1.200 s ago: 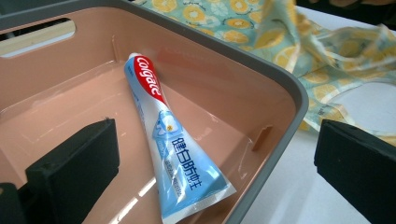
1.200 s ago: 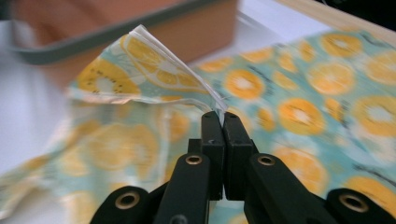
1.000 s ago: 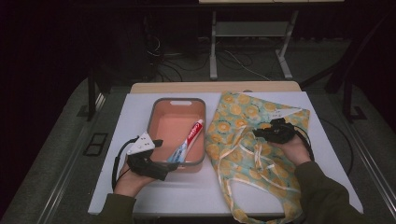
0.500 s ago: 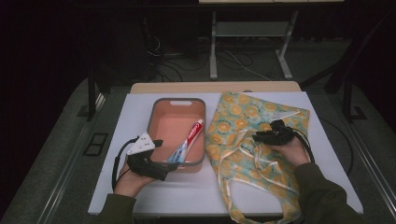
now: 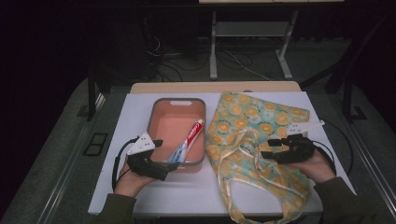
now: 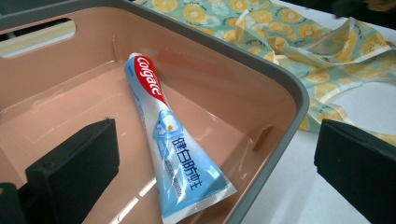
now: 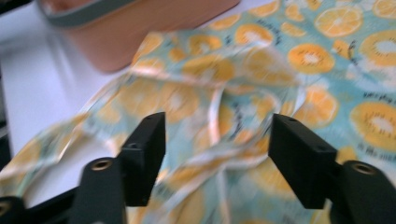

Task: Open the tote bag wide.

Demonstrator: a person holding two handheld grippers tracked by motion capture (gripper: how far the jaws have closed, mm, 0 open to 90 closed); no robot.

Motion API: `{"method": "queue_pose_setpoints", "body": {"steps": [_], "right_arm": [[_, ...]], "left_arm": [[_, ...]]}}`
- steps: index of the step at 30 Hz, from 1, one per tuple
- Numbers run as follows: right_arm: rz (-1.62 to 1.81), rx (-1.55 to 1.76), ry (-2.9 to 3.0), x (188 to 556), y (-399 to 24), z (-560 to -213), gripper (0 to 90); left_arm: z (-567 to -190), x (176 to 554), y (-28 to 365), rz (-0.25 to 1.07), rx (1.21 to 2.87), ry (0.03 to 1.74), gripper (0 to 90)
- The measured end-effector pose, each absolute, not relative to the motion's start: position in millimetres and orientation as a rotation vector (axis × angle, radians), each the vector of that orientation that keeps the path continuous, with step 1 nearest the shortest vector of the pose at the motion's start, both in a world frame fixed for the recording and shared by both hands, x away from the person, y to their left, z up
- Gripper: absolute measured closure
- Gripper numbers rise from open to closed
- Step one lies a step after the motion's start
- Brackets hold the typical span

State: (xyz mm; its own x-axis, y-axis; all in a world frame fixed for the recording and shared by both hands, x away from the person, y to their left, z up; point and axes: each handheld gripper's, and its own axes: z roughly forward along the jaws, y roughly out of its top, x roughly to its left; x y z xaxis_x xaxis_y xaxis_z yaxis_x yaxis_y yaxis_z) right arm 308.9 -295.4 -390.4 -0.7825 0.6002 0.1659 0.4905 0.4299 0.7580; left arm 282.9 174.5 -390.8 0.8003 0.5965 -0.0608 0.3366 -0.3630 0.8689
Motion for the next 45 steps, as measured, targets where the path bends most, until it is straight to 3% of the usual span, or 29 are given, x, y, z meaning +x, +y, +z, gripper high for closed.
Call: {"method": "queue_pose_setpoints", "body": {"steps": [8,11,14,17,28,35,45], "right_arm": [[1.162,0.944,2.661,275.6,-304.1,-412.6,31.4],[1.108,0.960,2.704,274.9,-306.6,-425.3,43.3],[1.134,0.963,2.741,275.6,-306.5,-429.8,71.0],[1.231,0.959,2.765,273.2,-303.4,-427.4,88.5],[1.464,0.752,2.802,249.1,-265.9,-407.4,89.1],[1.361,0.891,2.505,280.7,-294.8,-385.8,89.0],[1.016,1.241,2.436,325.1,-339.6,-432.1,88.9]], "left_arm": [[-390.8,282.7,174.3,0.328,1.986,0.696,0.0],[-390.7,282.8,174.4,0.327,1.986,0.697,0.0],[-390.7,282.8,174.4,0.327,1.986,0.696,0.0],[-390.7,282.7,174.4,0.326,1.987,0.695,0.0],[-390.5,282.8,174.1,0.328,1.989,0.695,0.0],[-390.6,282.7,173.8,0.331,1.991,0.697,0.0],[-390.6,282.9,173.8,0.330,1.989,0.696,0.0]]}}
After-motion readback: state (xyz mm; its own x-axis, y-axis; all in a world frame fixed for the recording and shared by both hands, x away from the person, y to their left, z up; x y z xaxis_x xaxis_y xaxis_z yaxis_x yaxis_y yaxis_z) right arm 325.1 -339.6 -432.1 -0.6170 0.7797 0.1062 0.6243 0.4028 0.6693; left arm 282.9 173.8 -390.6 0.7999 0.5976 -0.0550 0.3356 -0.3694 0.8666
